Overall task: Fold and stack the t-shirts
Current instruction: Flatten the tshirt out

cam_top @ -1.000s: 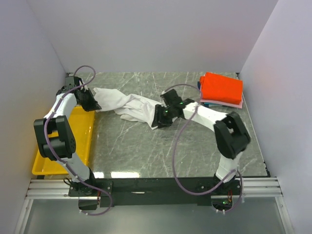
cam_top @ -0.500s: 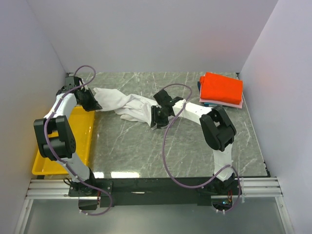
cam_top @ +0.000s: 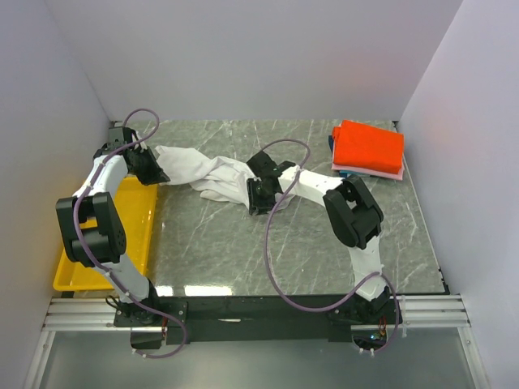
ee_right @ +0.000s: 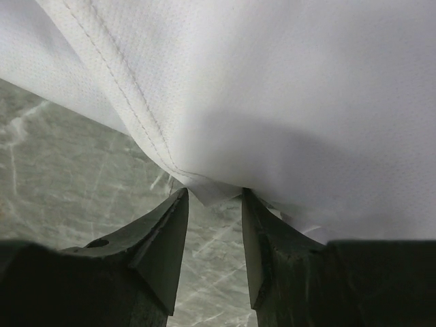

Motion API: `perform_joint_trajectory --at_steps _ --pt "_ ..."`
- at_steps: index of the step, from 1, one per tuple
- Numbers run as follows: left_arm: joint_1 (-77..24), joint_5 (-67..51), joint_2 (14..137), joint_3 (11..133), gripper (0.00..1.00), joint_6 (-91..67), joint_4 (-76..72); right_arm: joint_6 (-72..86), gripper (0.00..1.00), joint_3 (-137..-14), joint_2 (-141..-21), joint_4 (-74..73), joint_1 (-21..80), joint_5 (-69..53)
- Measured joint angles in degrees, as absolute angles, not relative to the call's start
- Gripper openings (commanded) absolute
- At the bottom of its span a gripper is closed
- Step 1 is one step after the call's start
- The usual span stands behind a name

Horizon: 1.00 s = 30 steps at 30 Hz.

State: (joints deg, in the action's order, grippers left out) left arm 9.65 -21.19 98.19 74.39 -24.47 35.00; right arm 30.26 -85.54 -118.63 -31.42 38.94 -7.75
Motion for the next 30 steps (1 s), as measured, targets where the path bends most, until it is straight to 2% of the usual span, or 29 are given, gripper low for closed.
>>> perform_joint_trajectory --at_steps 10,13,17,25,30 --pt "9.6 -21.2 98.2 74.4 0.0 -24.4 35.0 27.5 0.37 -90.7 -121.5 -36.4 41.6 -2.1" --pt "9.6 -21.2 98.2 74.4 0.0 -24.4 35.0 26.6 0.26 -91.2 -121.9 -36.8 42.2 -1.2" --pt "9.6 -21.3 98.3 74.4 0.0 -24.4 35.0 25.8 0.0 -91.2 -122.0 -36.9 42.2 -0.7" --pt "9.6 -21.8 99.1 75.7 0.0 -24.4 35.1 25.9 0.0 -89.8 -120.7 -37.4 41.3 -0.9" --pt "9.2 -22.2 99.3 79.6 0.0 -24.5 35.0 26.1 0.0 -87.0 -113.5 -41.3 36.4 -2.0"
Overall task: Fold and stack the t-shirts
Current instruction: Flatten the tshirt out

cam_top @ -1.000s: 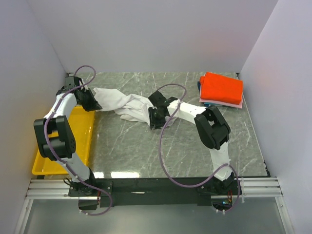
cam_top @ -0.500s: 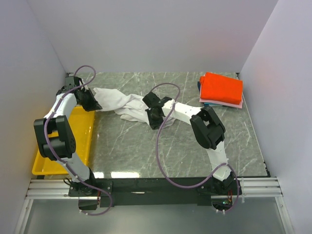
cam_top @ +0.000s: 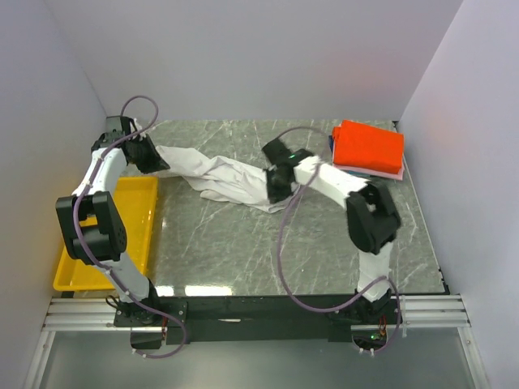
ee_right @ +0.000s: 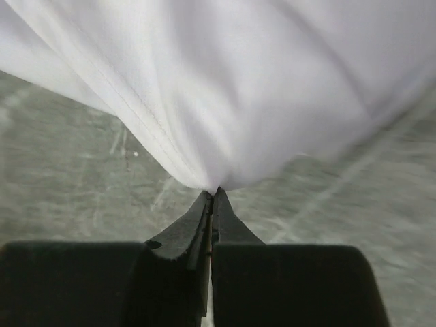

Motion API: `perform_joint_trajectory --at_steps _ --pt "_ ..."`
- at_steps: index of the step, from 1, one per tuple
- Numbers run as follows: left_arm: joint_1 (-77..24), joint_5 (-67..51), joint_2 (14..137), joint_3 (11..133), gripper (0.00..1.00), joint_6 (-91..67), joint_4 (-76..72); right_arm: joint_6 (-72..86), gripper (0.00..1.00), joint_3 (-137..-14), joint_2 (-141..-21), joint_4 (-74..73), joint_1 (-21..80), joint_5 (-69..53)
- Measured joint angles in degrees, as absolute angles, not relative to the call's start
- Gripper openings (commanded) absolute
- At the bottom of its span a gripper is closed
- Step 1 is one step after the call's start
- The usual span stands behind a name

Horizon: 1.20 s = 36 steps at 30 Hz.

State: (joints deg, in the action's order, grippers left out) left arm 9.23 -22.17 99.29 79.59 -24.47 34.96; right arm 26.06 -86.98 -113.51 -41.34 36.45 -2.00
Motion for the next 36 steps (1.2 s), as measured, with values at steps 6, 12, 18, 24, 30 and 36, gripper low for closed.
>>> perform_joint_trajectory --at_steps 6,12,18,24,30,36 --pt "7.6 -22.2 99.3 85.1 0.0 -25.8 33.1 25.2 0.0 -90.9 -98.8 -45.2 24.3 -1.6" --pt "7.1 -21.2 99.3 92.3 0.0 -31.3 29.9 22.8 0.0 -105.5 -93.9 -49.8 15.3 -1.3" --pt "7.2 -19.7 94.1 95.9 0.0 -38.9 23.1 20.7 0.0 -116.5 -90.0 -51.9 14.1 0.0" --pt "7.1 -15.6 81.1 96.0 0.0 -44.4 18.6 18.8 0.0 -117.4 -77.5 -47.0 14.2 3.8" --pt "7.0 -13.0 70.2 99.9 0.0 -47.5 18.3 16.1 0.0 -115.7 -64.3 -36.5 14.2 7.2" --pt "6.5 -14.3 70.4 102.7 0.0 -48.2 14.4 13.5 0.0 -116.9 -61.7 -29.5 14.2 8.8"
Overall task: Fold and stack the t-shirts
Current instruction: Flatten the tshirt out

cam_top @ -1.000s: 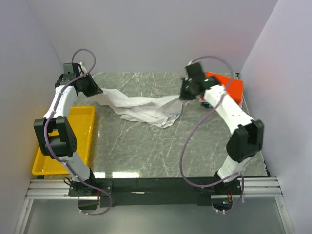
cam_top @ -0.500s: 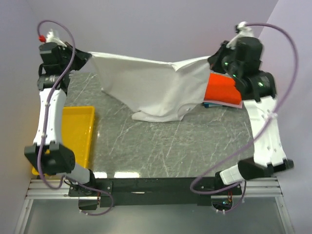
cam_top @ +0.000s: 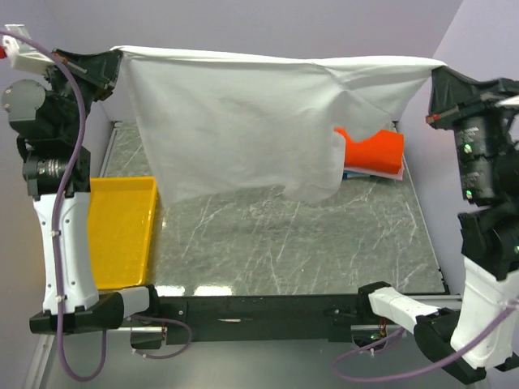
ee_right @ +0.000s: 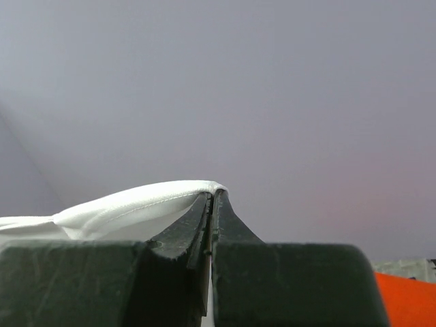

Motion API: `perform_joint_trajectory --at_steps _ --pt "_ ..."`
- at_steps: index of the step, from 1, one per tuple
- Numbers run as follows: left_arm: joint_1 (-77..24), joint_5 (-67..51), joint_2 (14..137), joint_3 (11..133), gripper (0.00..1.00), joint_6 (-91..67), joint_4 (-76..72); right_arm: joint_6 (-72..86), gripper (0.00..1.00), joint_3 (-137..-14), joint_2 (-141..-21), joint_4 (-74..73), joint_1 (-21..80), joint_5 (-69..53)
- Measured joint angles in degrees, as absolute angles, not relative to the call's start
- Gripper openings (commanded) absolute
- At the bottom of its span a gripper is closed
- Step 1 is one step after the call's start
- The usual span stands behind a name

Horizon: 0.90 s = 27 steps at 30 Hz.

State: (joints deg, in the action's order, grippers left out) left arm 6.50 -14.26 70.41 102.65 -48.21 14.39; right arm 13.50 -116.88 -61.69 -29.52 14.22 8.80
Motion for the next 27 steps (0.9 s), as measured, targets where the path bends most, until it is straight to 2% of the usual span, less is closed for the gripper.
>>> perform_joint_trajectory --at_steps 10,14,20,27 --pt "3.8 -16.6 82.3 92.1 0.0 -49.9 12.3 11.7 0.0 -109.8 -74.3 -30.5 14.2 9.5" --pt "3.0 -16.6 82.5 90.7 0.0 -50.6 13.3 11.4 0.0 -108.2 -76.0 -33.6 14.2 9.4" --pt "3.0 -16.0 78.2 90.3 0.0 -52.1 10.9 11.4 0.0 -107.9 -70.7 -32.4 14.2 9.5" --pt "3.0 -13.1 65.8 84.5 0.0 -55.1 7.9 10.6 0.0 -101.7 -58.4 -25.6 14.2 11.3"
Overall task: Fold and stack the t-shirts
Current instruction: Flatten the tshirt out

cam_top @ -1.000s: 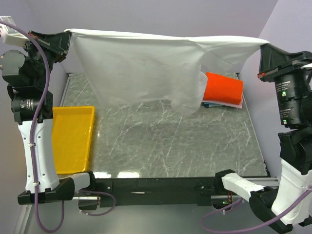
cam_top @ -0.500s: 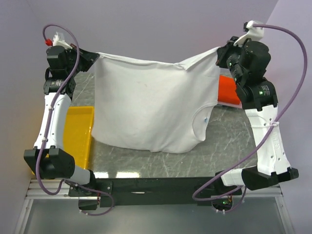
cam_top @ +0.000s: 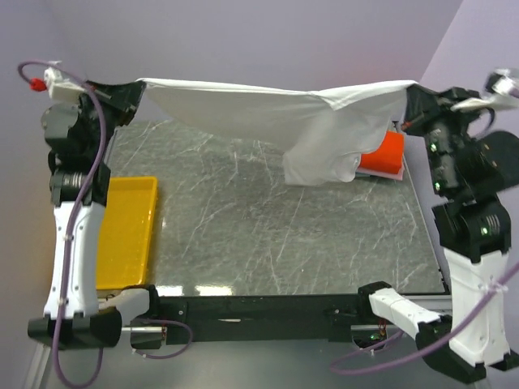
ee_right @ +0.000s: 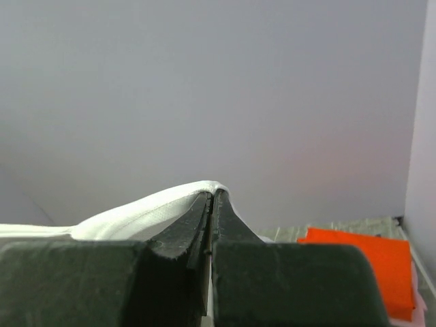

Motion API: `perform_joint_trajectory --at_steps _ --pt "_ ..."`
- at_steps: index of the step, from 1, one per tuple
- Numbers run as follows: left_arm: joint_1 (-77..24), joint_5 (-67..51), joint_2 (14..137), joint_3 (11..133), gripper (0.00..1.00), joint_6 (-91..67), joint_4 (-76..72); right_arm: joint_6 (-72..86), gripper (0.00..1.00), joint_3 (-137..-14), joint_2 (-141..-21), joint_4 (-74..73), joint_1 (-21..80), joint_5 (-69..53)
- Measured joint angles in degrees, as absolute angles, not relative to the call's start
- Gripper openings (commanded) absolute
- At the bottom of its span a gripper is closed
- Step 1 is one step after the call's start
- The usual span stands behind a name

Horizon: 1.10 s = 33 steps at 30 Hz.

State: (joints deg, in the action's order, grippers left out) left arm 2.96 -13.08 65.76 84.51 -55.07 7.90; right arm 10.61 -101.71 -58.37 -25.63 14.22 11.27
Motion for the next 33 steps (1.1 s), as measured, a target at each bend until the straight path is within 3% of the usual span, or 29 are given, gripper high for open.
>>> perform_joint_trajectory --at_steps 9,14,20,25,28,29,32,33 --pt "2.7 -6.1 44.5 75.2 0.0 -57.7 8.4 8.1 0.0 -101.2 -49.8 -20.4 14.2 13.5" --pt "2.6 -6.1 41.5 75.0 0.0 -57.7 8.4 6.7 0.0 -104.3 -50.1 -19.7 14.3 13.7" --pt "2.6 -9.3 49.4 74.7 0.0 -57.7 8.8 5.7 0.0 -104.2 -55.5 -18.1 14.3 14.1" --pt "1.8 -11.4 64.5 71.5 0.0 -55.7 7.7 4.7 0.0 -95.1 -65.2 -13.5 12.2 13.4" --pt "1.2 -12.3 76.3 70.0 0.18 -53.2 6.8 5.1 0.0 -91.0 -74.5 -11.3 9.7 10.7" --pt "1.0 -12.8 80.9 70.0 0.37 -52.1 6.4 5.3 0.24 -90.5 -78.7 -10.8 9.1 9.4" --pt "0.4 -14.0 92.5 71.6 0.6 -49.6 6.3 7.0 0.55 -92.6 -94.1 -11.8 6.8 4.9" --pt "0.1 -14.1 95.7 72.6 0.64 -48.9 6.6 7.4 0.77 -94.7 -99.4 -13.6 6.3 3.4"
